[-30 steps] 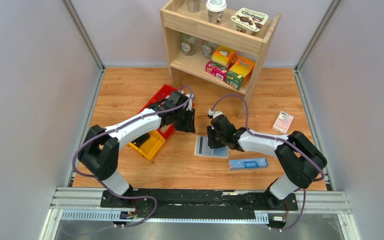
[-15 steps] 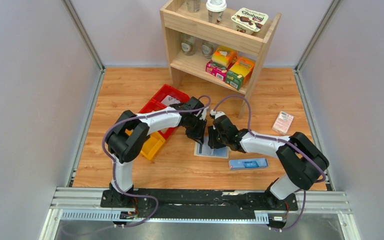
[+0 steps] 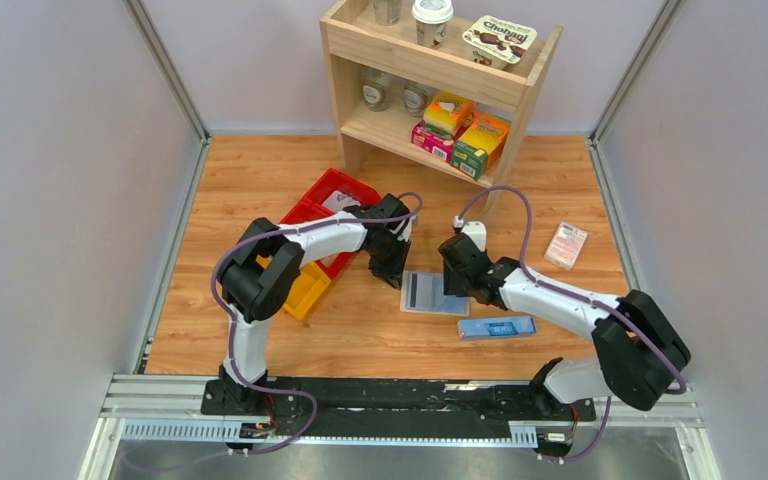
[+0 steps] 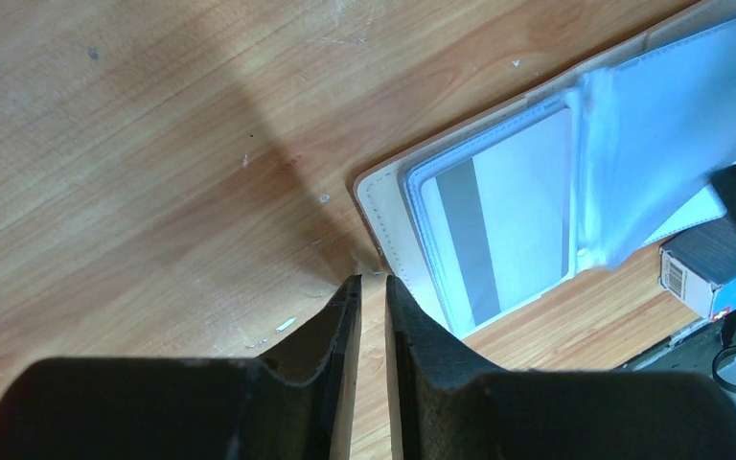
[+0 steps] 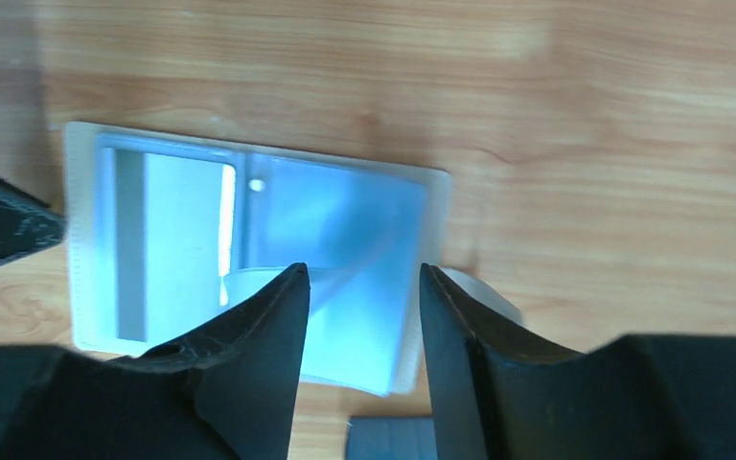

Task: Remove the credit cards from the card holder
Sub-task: Remove the credit card from the card holder.

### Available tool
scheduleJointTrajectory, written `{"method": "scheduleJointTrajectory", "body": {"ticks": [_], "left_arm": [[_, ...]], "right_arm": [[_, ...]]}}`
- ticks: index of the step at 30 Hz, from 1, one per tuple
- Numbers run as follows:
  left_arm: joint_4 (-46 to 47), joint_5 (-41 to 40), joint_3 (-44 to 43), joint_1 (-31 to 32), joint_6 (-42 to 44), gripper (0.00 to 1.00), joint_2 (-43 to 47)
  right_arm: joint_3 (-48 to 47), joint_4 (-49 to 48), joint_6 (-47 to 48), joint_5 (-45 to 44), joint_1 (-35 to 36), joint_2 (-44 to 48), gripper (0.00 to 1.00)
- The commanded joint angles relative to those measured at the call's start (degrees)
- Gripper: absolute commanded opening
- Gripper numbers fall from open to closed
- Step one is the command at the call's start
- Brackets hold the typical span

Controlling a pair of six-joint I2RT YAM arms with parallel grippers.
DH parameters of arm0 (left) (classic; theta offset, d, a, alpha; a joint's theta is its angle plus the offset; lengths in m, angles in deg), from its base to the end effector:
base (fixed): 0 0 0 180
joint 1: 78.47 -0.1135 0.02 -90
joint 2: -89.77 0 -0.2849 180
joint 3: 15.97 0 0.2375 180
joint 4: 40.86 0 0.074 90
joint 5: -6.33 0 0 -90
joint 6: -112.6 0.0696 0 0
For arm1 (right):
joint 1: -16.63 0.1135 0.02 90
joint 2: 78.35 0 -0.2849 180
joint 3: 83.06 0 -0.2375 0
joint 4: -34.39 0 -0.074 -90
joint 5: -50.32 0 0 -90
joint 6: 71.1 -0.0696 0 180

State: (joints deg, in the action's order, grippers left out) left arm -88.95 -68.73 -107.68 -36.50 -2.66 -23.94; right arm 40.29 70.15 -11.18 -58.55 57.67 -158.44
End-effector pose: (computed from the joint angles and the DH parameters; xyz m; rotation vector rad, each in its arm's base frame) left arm 0.2875 -0.2828 0.1526 0.4933 2.8942 -0.6057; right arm 0.2112 0.1541 0.1795 -0.1257 2.5177 0.0630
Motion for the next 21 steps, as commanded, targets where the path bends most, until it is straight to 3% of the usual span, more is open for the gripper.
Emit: {"method": "scheduleJointTrajectory", "body": {"ticks": [1,5,8,11,14,18,21], "left_arm": [[-2.14,-2.90,-0.79,0.21,0.91,0.24,-1.16],[-2.06,-3.16,-0.79,0.21,0.65,0.24,-0.46],[-1.79,-2.99,-0.88,0.21,0.30,0.24,1.20],[-1.27,-2.90,-1.23,0.21,-0.58,0.24,3.49],[-0.22,-2.99,-1.41,0.21,-1.90,0.25,5.51],[2.15,-2.81,-1.67,0.21,-3.74,0.27,8.41],[4.09,-0.80,-1.76,0.21,-5.15,0.27,8.60]], "right_arm": [[-0.26,10.85,-6.81,-10.47,-0.26,5.55,0.51],[-0.78,18.24,-11.74,-14.96,-0.43,7.05,0.55],[-0.70,15.63,-9.13,-11.91,-0.43,10.38,0.58],[1.41,6.06,-3.33,-3.21,-0.43,16.27,0.65],[2.73,-0.89,-2.09,2.95,-0.96,19.36,0.65],[3.08,-7.92,-0.24,15.50,-3.67,17.26,0.65],[4.40,-12.93,-2.60,24.48,-6.84,12.96,0.58]]}}
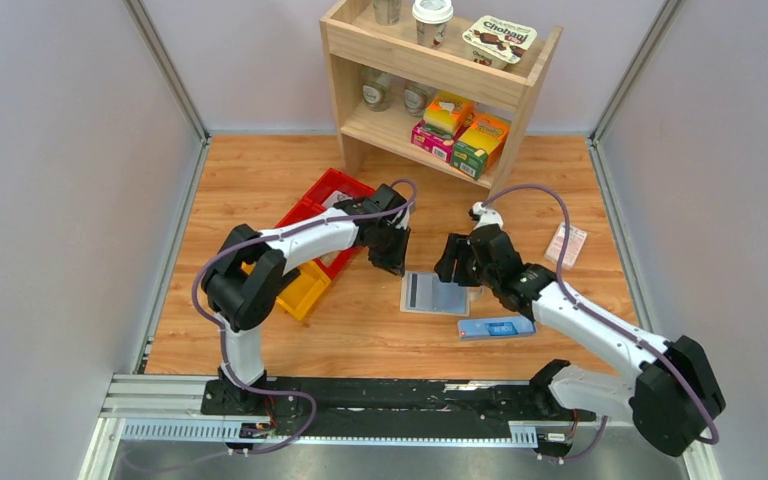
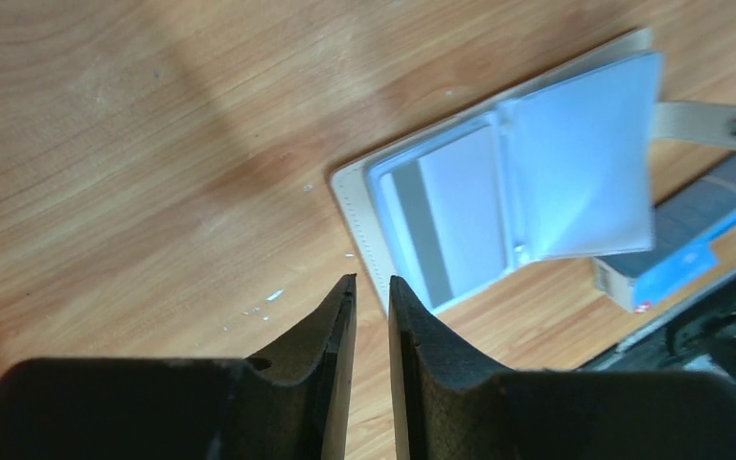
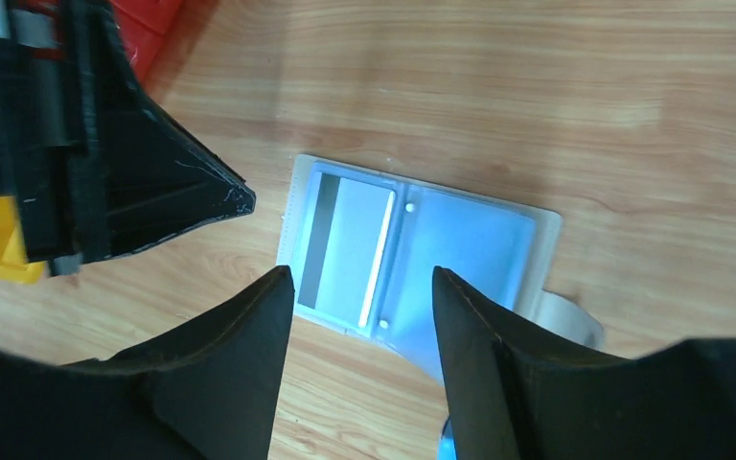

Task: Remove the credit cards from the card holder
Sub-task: Remove the credit card from the card holder.

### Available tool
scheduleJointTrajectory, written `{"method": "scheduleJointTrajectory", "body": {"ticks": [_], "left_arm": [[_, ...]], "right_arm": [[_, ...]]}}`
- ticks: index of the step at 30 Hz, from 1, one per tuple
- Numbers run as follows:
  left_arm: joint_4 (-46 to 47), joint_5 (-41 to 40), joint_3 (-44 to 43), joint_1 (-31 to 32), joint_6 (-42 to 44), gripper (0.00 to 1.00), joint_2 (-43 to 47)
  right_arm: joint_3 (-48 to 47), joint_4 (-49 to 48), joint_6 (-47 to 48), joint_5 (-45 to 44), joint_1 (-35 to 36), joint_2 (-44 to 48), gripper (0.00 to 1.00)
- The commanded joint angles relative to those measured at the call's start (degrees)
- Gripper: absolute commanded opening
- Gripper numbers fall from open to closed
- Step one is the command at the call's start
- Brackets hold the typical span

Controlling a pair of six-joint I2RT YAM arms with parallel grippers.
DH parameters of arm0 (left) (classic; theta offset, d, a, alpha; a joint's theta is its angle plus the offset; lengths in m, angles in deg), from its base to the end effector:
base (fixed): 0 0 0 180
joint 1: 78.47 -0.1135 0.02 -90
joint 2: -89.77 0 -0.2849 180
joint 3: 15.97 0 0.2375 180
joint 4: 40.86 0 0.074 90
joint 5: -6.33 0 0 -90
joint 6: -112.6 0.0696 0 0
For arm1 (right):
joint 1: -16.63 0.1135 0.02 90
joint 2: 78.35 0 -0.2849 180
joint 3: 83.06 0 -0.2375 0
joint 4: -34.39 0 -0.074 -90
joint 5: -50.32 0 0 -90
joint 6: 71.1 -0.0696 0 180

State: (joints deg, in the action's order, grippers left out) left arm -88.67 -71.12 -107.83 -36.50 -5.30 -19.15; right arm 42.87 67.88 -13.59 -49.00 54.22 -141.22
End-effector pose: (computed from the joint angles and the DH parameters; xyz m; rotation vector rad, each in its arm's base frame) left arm 0.2871 -0.2785 0.1848 0.4171 2.8113 -0.6188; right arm 0.1894 0.1316 0.2347 -0.0198 2.3372 0.4371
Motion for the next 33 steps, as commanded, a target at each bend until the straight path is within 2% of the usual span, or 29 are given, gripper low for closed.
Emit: {"method": "scheduleJointTrajectory", "body": {"ticks": [1,6,11,16,23,33], "left_arm": [[4.16,1.94,-1.78,0.21,-3.03,0.27,3.46],[3.99,3.53,-2.40,0.21,-3.39,0.27,-0.32],[3.55,6.60,-3.19,0.21,-2.78,0.26,-4.10],[1.27,7.57,-5.20,0.21,-1.46,0.25,-7.35],[-1.11,6.43,-5.74,0.21,-0.31,0.23,-10.43],[-4.45,1.69,-6.62,0.47,1.09,0.22,-11.31]], "right_arm": [[2.43,-13.03,-0.90,17.12,-4.18,-5.58,0.55],[5.78,-23.50,-3.89,25.83,-7.61,-13.14,0.46],[8.41,-29.57,-6.00,29.80,-9.63,-19.73,0.45],[9.29,-31.68,-5.65,32.43,-10.77,-25.54,0.45],[8.94,-33.79,-5.57,35.77,-11.22,-27.65,0.45],[8.68,-39.59,-8.20,41.40,-11.30,-26.16,0.37]]}}
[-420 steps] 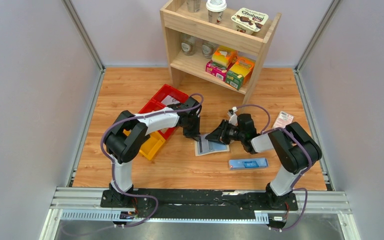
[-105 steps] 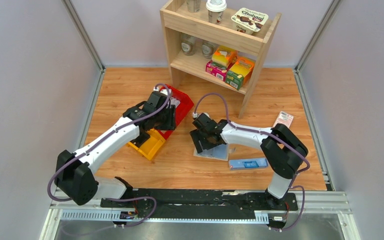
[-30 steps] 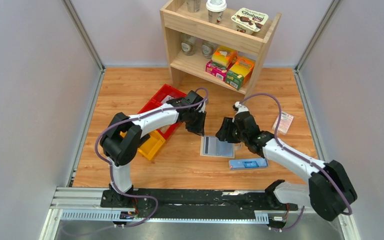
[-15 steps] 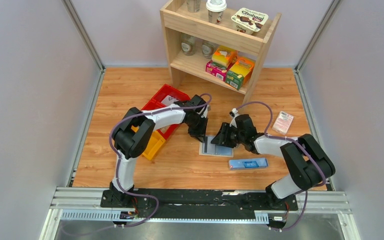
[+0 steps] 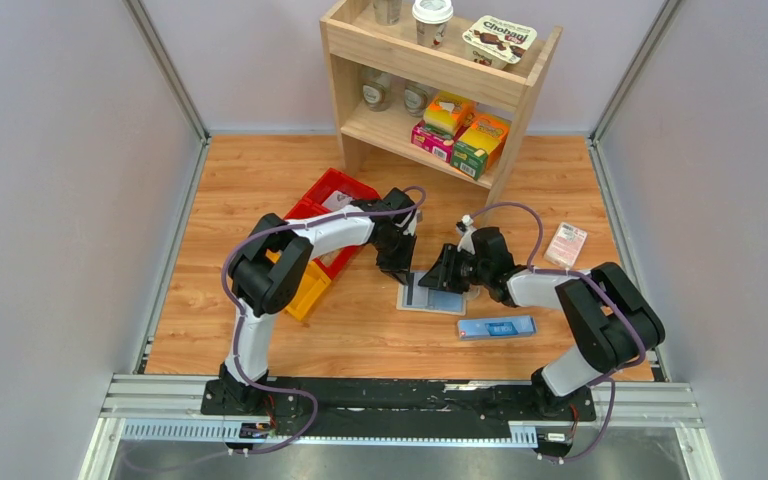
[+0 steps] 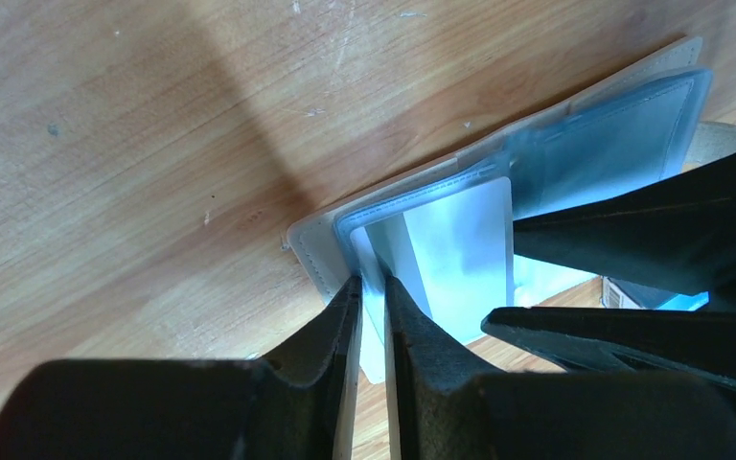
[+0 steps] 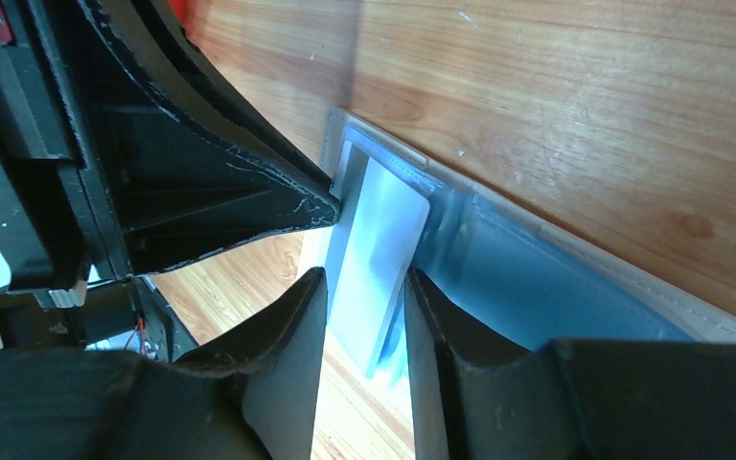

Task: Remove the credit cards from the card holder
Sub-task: Remove the credit card from the card holder.

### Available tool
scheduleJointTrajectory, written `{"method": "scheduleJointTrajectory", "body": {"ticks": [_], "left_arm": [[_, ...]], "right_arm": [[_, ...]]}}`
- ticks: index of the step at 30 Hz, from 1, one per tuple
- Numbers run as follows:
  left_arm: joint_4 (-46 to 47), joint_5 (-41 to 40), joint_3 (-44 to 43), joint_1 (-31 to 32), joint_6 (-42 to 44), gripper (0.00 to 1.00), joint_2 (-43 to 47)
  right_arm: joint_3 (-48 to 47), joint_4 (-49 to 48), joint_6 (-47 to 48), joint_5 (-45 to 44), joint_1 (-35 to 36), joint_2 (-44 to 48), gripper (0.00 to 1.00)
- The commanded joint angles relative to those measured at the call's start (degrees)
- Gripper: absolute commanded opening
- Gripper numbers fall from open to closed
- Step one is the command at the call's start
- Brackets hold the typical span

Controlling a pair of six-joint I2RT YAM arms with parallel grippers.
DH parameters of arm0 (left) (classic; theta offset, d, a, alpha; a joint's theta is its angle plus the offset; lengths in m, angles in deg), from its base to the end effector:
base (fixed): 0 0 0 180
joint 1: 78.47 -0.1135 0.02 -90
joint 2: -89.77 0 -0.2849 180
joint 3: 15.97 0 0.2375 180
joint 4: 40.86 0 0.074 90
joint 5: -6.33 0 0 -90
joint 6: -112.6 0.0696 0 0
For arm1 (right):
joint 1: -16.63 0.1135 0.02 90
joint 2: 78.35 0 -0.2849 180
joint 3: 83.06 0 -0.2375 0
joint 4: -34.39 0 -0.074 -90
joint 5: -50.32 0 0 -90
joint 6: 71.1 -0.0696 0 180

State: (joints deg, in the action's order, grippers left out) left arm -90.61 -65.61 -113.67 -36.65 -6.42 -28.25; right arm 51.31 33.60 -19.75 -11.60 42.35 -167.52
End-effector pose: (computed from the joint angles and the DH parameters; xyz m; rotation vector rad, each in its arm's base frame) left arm 0.3018 -0.2990 0.1508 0.4125 2.9351 -0.6854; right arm 0.2448 0.1543 0.1429 0.0097 2.4852 1.0984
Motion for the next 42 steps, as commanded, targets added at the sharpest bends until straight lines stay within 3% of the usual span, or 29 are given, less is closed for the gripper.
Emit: {"method": "scheduleJointTrajectory", "body": {"ticks": [1,15,23,36,42], "left_arm": [[-2.68,-4.35,-0.87,0.71,2.30,0.22,-2.30],[-4.79,-8.31,-1.57,1.33,2.47,0.21,-3.18],[-3.21,-7.34,-0.87,1.33,2.47,0.20,-2.48],[0.04,-5.32,1.07,1.33,1.86,0.20,-1.52],[1.01,-5.23,1.68,1.33,1.68,0.20,-1.08]], "right_arm": [[0.24,-5.76,-2.56,4.27,0.56,0.22,0.36],[0.15,-5.94,-6.87,3.48,-0.31,3.03,0.25],[-0.98,-9.01,-8.28,6.63,-0.49,-3.80,0.22],[-2.75,-25.26,-16.01,15.86,-0.23,-15.77,0.30],[-4.15,-27.12,-16.54,17.89,1.70,-17.27,0.36]]}}
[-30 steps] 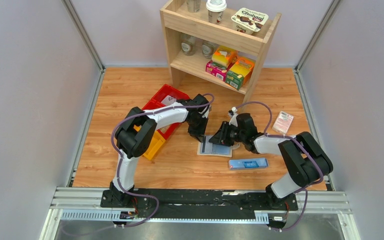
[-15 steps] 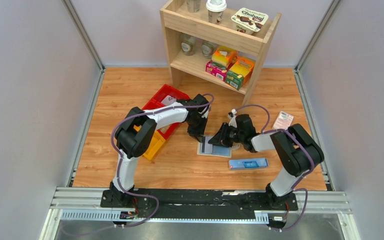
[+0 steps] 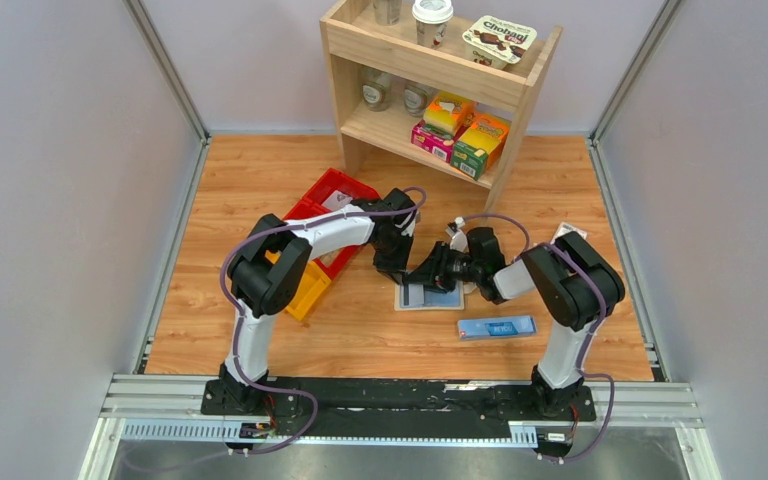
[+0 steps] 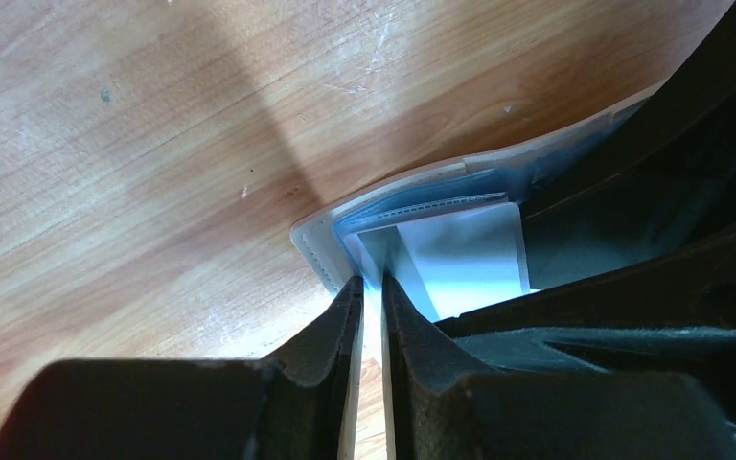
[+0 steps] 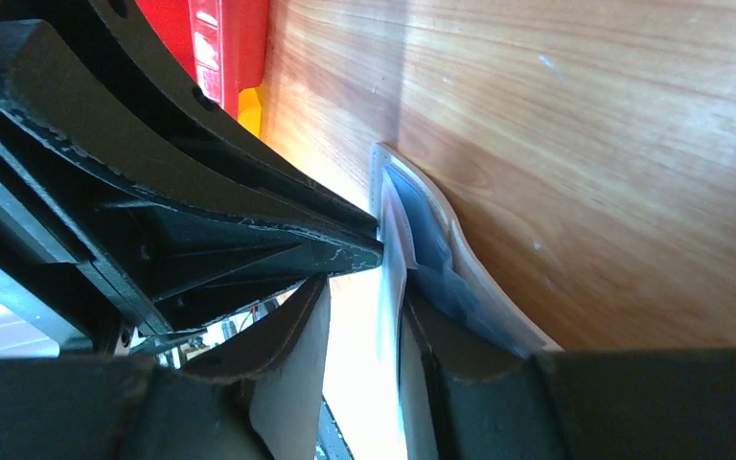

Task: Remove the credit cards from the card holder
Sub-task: Remove the credit card from the card holder.

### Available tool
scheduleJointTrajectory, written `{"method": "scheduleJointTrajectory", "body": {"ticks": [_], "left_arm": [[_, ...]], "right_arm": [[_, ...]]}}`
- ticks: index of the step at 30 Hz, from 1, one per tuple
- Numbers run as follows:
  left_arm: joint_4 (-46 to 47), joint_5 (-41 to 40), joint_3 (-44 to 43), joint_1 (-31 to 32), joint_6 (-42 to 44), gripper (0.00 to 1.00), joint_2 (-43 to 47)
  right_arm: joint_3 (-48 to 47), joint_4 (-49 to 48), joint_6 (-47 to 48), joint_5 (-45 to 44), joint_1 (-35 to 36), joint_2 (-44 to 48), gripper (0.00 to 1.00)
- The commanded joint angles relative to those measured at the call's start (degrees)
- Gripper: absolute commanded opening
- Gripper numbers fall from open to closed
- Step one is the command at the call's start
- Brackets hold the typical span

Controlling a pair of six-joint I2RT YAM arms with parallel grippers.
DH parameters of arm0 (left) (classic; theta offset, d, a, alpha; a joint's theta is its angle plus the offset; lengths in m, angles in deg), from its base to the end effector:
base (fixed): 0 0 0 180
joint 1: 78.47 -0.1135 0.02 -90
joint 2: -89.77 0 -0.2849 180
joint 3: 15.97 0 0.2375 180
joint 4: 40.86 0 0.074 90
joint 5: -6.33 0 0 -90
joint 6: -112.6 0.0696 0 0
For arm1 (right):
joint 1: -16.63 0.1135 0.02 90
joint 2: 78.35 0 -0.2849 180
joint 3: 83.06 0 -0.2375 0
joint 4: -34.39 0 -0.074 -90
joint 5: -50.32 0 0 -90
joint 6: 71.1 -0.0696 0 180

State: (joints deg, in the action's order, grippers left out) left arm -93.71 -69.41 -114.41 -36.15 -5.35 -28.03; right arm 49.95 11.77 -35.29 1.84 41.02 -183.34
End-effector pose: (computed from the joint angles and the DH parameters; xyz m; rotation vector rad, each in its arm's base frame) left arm 0.2991 -0.2956 0.1521 0.4301 2.9459 -0.5726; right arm 0.2745 0.1751 0.1143 0.1639 2.4507 1.4954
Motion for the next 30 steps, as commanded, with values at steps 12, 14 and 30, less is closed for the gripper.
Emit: {"method": "scheduleJointTrajectory", "body": {"ticks": [12,14,30], "left_arm": [[2.27,-4.07,2.60,0.74,0.61,0.18,-1.73],[2.18,-3.98,2.42,0.74,0.79,0.18,-2.08],[1.39,-3.98,1.72,0.74,1.05,0.17,-2.96]], "right_arm": [[0.80,-9.06,-0.91,9.10,-0.29,3.12,0.33],[1.59,-9.33,-0.83,9.46,-1.00,3.91,0.32],[6.78,-17.15,-3.46,12.01,-5.66,3.56,0.20]]}}
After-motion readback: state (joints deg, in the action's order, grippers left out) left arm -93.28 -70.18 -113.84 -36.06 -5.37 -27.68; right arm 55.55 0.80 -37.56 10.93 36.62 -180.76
